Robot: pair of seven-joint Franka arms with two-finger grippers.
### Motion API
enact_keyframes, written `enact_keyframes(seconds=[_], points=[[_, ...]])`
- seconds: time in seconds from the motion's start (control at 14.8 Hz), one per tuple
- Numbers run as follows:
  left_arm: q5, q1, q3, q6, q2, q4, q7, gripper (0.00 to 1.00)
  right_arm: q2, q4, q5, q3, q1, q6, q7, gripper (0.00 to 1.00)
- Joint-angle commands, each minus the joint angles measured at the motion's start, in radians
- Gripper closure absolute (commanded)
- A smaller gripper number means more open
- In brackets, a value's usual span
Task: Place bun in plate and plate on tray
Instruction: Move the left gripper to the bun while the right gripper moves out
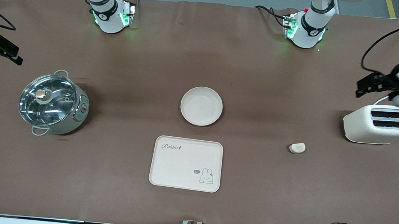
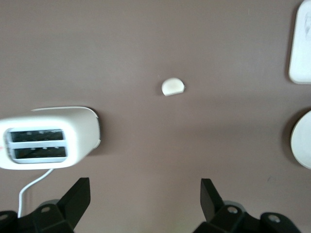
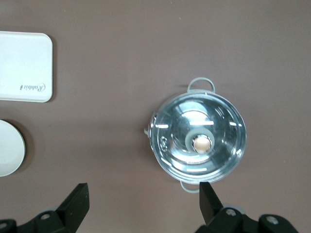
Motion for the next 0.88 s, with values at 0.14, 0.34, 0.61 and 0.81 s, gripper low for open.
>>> enact_keyframes(seconds=[0.14,0.34,0.61,0.81], points=[[0.006,0.001,-0.028,0.252,0.272,0.019,0.018,0.0,0.088,0.012,0.027,-0.001,0.085,0.066,0.06,0.0],[0.008,-0.004,-0.03,0.412,0.41,0.003,0.047,0.0,0.151,0.014,0.065,-0.001,0.125,0.126,0.06,0.0],[0.036,-0.004,-0.04,0.601,0.527,-0.056,0.047,0.0,0.233,0.014,0.12,-0.001,0.152,0.192,0.06,0.0],[0.037,0.001,-0.048,0.74,0.528,-0.151,0.047,0.0,0.296,0.014,0.171,-0.001,0.169,0.209,0.06,0.0]])
